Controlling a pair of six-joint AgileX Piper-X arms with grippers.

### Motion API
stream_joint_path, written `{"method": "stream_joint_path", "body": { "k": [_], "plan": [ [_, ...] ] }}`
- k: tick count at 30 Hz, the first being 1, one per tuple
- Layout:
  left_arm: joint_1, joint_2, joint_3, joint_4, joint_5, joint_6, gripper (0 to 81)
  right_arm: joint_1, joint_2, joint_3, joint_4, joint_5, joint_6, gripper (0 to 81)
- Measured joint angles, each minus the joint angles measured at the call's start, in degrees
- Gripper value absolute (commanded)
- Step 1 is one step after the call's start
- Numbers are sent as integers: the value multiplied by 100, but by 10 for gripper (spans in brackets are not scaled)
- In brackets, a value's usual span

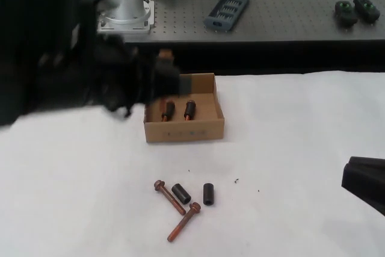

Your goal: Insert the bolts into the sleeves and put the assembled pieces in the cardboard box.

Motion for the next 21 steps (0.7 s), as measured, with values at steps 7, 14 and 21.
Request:
{"method": "stream_joint_path", "body": {
  "k": [7,14,21],
  "plan": [
    [295,1399,-1662,771,346,-44,6,0,-14,0,363,825,49,38],
    [397,2828,-3530,1766,413,30,6,0,-14,0,1276,2158,108,38],
    [415,3910,-4626,2555,392,214,6,0,-14,0,1658,2289,108,38]
  ]
}}
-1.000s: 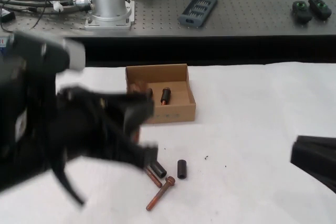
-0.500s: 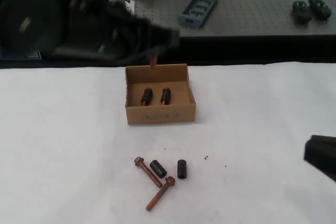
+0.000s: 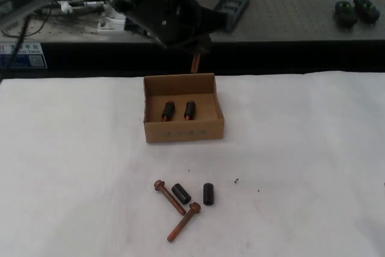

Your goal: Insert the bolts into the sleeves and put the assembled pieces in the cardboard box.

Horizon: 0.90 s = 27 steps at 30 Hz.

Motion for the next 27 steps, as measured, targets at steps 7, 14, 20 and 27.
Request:
{"method": "stream_joint_path", "body": {
  "k": [7,14,20,27],
  "plan": [
    [153,1005,-828,226,-121,1,6,0,0,0,7,-1,25,38],
    [451,1822,-1273,141,-121,1,6,0,0,0,15,-1,25,38],
    [576,2145,-1304,-2,-121,1,6,0,0,0,22,-1,25,38],
    [575,2335,-1318,-21,-4,1,6,0,0,0,22,-1,25,38]
  ]
}}
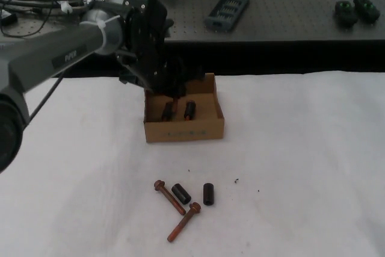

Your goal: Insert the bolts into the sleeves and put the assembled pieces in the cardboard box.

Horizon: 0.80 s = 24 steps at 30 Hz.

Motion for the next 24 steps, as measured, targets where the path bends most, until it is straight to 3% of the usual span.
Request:
{"method": "stream_joint_path", "body": {
  "k": [24],
  "plan": [
    [-11,183,0,485,405,0,6,0,0,0,0,0,3,38]
  ]
}}
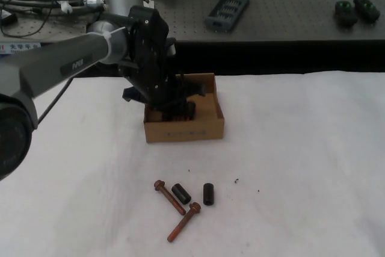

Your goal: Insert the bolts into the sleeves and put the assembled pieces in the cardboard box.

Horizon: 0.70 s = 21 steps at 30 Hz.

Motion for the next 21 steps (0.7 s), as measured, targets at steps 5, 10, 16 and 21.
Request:
{"method": "stream_joint_path", "body": {
  "k": [5,10,16,21],
  "plan": [
    [0,15,0,163,12,0,69,0,0,0,0,0,0,38],
    [0,19,0,152,-34,0,274,0,0,0,0,0,0,38],
    [0,28,0,106,-267,0,305,0,0,0,7,0,0,38],
    [0,28,-19,-138,-284,-274,292,0,0,0,43,0,0,38]
  ]
}}
